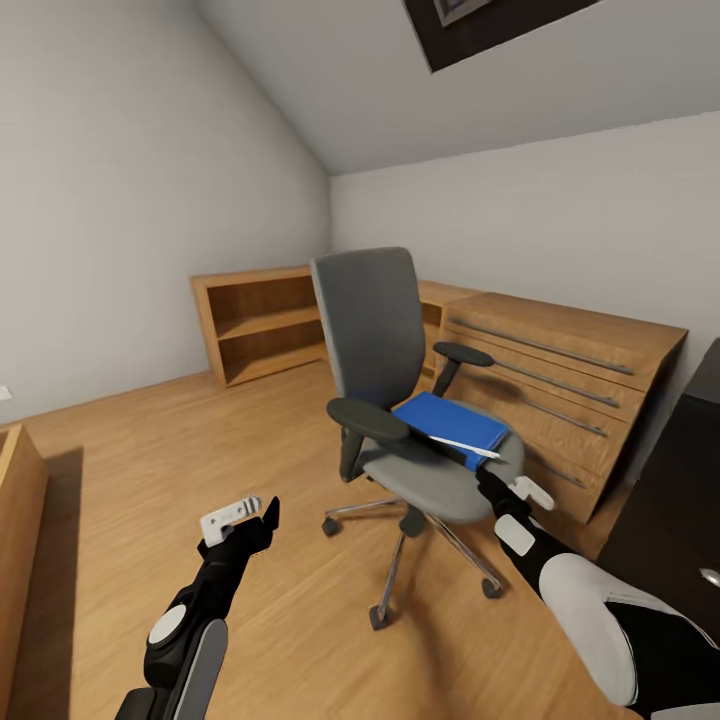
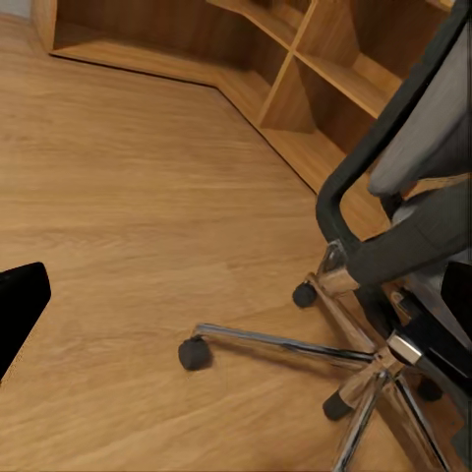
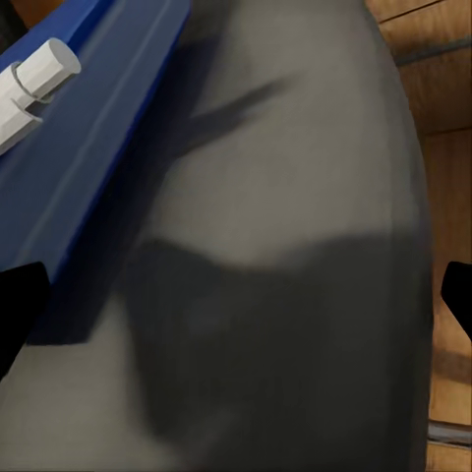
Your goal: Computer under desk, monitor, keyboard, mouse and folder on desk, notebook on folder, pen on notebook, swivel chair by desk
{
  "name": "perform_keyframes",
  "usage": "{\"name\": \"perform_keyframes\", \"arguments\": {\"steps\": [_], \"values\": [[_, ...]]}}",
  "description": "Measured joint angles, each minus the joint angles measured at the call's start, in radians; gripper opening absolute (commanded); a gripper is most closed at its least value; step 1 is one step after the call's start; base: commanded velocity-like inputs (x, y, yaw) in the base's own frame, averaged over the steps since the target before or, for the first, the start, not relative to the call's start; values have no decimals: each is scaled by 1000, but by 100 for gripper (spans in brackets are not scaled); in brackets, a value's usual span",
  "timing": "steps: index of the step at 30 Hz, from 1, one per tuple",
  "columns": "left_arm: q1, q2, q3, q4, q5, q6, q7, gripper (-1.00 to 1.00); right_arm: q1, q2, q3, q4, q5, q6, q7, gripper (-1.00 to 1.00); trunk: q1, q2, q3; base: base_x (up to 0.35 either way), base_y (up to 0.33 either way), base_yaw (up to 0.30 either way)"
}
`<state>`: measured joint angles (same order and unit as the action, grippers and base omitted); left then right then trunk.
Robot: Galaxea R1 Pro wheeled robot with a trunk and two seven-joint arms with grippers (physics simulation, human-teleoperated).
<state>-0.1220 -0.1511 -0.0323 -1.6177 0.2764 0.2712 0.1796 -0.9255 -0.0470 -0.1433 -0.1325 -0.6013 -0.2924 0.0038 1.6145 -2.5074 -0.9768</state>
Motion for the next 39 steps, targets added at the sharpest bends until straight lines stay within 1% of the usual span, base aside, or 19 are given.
{"name": "perform_keyframes", "arguments": {"steps": [2,5,8,10,20,26,30,39], "values": [[0,0,-4,0,0,0,0,100,0,0,-2,0,0,0,-1,100,0,0,0,265,173,0],[0,1,-6,0,0,0,0,100,0,0,5,0,1,0,2,100,0,0,0,159,104,0],[0,0,-6,1,0,0,0,100,0,1,16,0,3,1,5,100,0,0,0,102,72,0],[0,0,-6,1,0,0,0,100,0,1,17,0,3,1,5,100,1,0,0,-12,16,0],[0,0,-6,1,0,1,0,100,0,1,17,0,3,1,4,100,1,0,0,-278,2,0],[0,1,-6,1,0,1,0,100,0,1,17,0,3,1,4,100,1,0,0,-54,0,-6],[0,1,-6,1,0,1,0,100,0,0,17,0,4,-1,5,100,1,0,0,-3,0,-143],[0,1,-6,1,0,1,0,100,0,-1,16,0,5,-3,5,100,1,0,0,0,0,-251]]}}
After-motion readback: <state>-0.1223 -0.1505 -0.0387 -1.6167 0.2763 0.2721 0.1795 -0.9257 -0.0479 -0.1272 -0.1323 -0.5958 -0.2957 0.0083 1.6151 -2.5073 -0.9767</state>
